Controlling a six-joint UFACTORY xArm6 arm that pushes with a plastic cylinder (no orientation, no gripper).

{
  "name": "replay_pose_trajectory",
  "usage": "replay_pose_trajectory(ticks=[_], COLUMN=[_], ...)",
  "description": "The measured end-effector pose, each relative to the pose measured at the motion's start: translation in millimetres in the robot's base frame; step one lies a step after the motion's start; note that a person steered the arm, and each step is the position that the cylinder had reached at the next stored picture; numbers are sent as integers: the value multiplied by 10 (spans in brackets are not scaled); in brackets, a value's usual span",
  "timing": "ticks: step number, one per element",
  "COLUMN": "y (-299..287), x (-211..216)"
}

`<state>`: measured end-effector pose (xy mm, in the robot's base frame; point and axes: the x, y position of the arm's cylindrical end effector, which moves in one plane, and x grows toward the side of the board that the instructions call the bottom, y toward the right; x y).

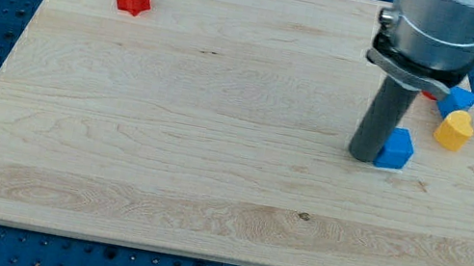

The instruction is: Slide the blue cube to the bottom of the yellow heart

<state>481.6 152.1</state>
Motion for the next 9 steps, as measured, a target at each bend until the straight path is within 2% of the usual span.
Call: replay_pose_trajectory(ticks=[1,3,5,9], y=[158,98,435,475], x=[0,-112,-136,-222])
